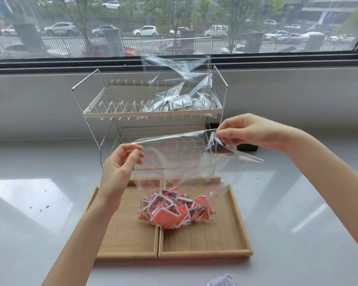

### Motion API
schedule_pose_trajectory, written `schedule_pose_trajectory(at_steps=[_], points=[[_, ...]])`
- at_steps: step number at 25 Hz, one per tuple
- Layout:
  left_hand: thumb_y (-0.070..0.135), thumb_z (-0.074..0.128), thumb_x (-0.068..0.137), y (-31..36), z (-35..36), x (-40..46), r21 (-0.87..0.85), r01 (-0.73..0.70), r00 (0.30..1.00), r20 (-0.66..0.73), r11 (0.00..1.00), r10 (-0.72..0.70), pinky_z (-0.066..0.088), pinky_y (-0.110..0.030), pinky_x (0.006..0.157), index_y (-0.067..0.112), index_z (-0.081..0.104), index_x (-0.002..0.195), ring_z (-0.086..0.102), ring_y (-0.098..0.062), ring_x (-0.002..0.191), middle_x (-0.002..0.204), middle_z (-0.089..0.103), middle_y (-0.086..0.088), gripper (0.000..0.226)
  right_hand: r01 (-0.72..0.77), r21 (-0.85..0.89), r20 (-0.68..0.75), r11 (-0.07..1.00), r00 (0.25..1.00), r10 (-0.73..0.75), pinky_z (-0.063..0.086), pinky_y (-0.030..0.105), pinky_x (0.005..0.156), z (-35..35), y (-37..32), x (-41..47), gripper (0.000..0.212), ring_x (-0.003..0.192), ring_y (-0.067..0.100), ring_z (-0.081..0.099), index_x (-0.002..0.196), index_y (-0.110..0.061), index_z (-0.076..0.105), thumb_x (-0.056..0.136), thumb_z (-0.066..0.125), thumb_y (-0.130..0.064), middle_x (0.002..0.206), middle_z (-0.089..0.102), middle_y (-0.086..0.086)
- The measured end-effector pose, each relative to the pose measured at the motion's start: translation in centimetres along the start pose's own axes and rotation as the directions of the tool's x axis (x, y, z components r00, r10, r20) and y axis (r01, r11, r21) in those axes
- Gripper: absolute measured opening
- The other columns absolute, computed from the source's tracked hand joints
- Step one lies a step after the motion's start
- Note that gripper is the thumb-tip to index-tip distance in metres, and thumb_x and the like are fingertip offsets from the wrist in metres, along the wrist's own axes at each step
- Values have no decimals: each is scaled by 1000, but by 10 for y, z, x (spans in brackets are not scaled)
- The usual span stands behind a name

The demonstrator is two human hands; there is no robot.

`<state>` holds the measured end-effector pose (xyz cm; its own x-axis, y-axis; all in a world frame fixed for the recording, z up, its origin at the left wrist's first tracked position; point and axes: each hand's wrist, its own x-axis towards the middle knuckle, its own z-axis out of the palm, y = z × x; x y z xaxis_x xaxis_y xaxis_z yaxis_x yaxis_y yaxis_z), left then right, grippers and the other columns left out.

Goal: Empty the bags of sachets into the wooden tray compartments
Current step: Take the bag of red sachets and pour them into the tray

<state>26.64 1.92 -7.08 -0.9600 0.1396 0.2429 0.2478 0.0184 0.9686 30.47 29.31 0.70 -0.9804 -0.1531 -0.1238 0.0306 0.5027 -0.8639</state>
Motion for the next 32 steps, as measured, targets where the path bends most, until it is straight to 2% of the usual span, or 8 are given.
schedule_pose_trajectory(at_steps=[6,10,15,19,23,26,28,32], points=[[11,49,90,0,1,0,9,-10,1000,11,1000,10,42,-5,61,26,59,80,55,6,61,77,60,5,20,117,-77,-220,990,967,-132,45,13,59,-10,-17,-8,10,57,3,53,82,-21,68,85,59,-23,57,62,-13],[12,49,90,-2,-2,1,-4,1,1000,-9,1000,-1,43,-6,61,26,58,80,55,6,62,76,60,6,20,20,-76,-185,997,982,-34,50,17,77,-13,-5,-11,18,74,0,64,91,-25,67,88,52,-33,79,69,-8],[13,48,90,-5,-2,3,-7,11,998,-68,1000,-12,41,-8,61,28,58,79,55,6,61,75,60,9,21,2,-27,-241,1000,970,-8,49,14,67,-17,18,-23,8,63,5,58,80,-19,67,85,60,-20,63,64,-8],[14,47,91,-8,1,8,-16,26,993,-117,1000,-28,41,-10,60,28,57,80,55,7,60,77,60,9,21,100,182,-461,978,887,-5,51,12,64,-17,27,-25,19,57,0,59,79,-22,64,91,50,-20,60,61,-10],[14,48,91,-14,0,19,-96,76,976,-199,993,-93,43,-11,60,28,58,80,57,4,61,79,61,9,20,103,385,-644,917,742,187,49,16,60,16,70,-19,33,56,-3,60,85,-23,58,94,32,-4,73,63,-5],[14,48,91,-19,2,27,-144,99,971,-203,985,-127,47,-11,63,26,60,81,58,3,63,81,63,8,20,-142,360,-473,922,824,312,48,24,72,62,119,-16,33,83,11,61,112,-16,52,91,35,2,111,59,9],[12,49,91,-21,5,35,-184,115,968,-201,976,-152,49,-11,64,23,62,82,61,2,63,79,66,8,19,-274,265,-275,924,897,345,45,28,88,92,141,-13,43,109,19,55,131,-16,42,89,49,-7,130,50,3],[13,49,91,-26,8,44,-256,146,962,-190,956,-197,52,-11,63,19,63,83,64,2,62,64,72,15,17,-355,218,-127,909,913,387,41,24,93,131,150,7,65,123,17,46,140,-17,30,84,62,-21,135,43,-1]])
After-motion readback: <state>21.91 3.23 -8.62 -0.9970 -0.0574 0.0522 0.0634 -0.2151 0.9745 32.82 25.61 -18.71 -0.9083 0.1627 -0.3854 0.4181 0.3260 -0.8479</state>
